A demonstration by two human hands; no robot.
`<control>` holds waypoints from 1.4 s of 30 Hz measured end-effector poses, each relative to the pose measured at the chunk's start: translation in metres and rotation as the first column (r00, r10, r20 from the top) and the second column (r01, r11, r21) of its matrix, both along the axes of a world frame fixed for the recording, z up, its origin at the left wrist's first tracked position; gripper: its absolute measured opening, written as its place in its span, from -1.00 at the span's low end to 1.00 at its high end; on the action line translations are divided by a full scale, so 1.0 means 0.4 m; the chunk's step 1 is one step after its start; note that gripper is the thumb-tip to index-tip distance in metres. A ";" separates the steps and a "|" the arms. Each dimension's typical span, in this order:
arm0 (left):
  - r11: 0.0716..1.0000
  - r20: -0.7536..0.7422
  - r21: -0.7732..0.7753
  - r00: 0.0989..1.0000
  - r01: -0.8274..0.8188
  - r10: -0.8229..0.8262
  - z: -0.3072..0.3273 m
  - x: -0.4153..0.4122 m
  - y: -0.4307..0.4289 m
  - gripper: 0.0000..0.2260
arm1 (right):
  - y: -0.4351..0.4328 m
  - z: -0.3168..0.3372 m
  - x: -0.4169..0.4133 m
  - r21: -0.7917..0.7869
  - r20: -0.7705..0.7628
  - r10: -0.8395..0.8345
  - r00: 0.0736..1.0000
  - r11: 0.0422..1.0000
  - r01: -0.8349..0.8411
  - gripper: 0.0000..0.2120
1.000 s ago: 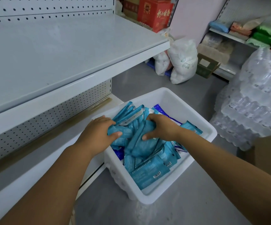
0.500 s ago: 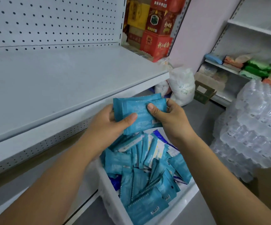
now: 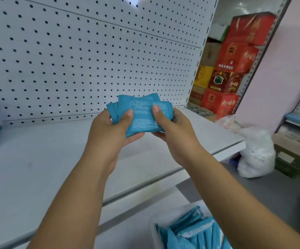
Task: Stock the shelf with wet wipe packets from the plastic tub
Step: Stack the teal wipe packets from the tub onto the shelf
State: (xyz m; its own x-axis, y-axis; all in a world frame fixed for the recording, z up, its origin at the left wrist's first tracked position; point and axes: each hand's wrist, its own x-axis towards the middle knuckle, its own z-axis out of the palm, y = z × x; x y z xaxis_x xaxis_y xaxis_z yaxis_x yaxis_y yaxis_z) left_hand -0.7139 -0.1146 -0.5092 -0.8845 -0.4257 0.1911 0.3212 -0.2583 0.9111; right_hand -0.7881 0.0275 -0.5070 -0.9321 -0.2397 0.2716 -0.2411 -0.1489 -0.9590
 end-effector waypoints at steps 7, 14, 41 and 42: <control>0.859 0.090 -0.085 0.854 -0.505 0.512 -0.015 0.036 -0.168 -0.51 | -0.243 0.008 -0.003 -0.020 0.002 0.056 0.998 0.998 -0.056 -0.65; 0.826 0.070 -0.253 0.842 -0.504 0.535 -0.003 0.103 -0.293 -0.65 | -0.417 0.023 0.042 -0.055 -0.045 0.105 0.993 0.993 -0.108 -0.70; 0.961 -0.022 -0.065 0.963 -0.270 0.269 -0.026 0.213 -0.420 -0.11 | -0.611 0.024 0.129 0.106 -0.030 0.690 0.723 0.721 -0.684 -0.68; 0.973 -0.029 -0.013 0.972 -0.232 0.231 -0.023 0.215 -0.420 -0.25 | -0.611 0.021 0.130 0.158 -0.065 0.667 0.742 0.741 -0.653 -0.72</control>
State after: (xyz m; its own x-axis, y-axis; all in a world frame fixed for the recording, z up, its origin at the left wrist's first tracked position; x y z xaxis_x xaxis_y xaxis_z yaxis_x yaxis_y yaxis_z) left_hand -0.6278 -0.2826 -0.5183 -0.7565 -0.6150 0.2225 0.3953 -0.1590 0.9047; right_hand -0.7362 -0.2170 -0.4985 -0.4935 -0.8197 0.2906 -0.2289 -0.2000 -0.9527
